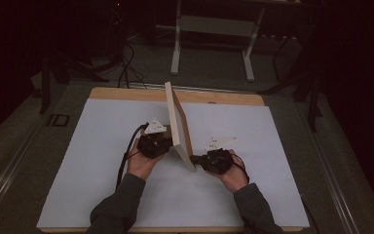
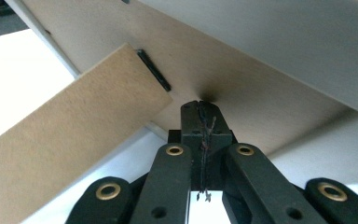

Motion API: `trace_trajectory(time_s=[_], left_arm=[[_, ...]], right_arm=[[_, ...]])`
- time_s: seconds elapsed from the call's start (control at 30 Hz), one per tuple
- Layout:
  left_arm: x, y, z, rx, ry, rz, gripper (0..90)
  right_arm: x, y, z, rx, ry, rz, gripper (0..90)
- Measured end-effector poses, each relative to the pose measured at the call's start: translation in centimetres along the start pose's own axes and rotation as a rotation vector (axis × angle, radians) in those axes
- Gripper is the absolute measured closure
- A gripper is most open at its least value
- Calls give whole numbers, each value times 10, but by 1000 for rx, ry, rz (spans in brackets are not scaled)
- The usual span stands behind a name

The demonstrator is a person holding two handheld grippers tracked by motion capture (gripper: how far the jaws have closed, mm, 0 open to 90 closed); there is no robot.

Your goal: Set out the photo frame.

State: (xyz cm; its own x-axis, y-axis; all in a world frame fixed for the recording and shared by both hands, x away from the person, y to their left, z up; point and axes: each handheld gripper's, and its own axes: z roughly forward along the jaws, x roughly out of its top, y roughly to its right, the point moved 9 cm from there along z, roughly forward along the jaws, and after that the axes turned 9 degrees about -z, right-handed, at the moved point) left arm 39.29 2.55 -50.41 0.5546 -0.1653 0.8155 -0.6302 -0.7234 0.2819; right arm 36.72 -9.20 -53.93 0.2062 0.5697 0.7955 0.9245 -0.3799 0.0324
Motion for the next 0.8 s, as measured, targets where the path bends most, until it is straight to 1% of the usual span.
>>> trace_trajectory(time_s=[0.1,0.23,0.4,0.67,0.8], left_arm=[[-1,2,-1,-7,2,10,900],[-2,0,-3,-13,4,11,900],[-3,-2,-4,-28,4,-6,900],[-6,-3,-3,-34,-2,-6,900],[-8,-4,-4,-53,-2,-34,900]], right_arm=[[0,-2,2,4,-2,-2,900],[1,-5,5,10,-4,-6,900],[2,-8,8,20,-3,-7,900],[1,-13,14,27,-9,-6,900],[2,-14,16,35,0,9,900]])
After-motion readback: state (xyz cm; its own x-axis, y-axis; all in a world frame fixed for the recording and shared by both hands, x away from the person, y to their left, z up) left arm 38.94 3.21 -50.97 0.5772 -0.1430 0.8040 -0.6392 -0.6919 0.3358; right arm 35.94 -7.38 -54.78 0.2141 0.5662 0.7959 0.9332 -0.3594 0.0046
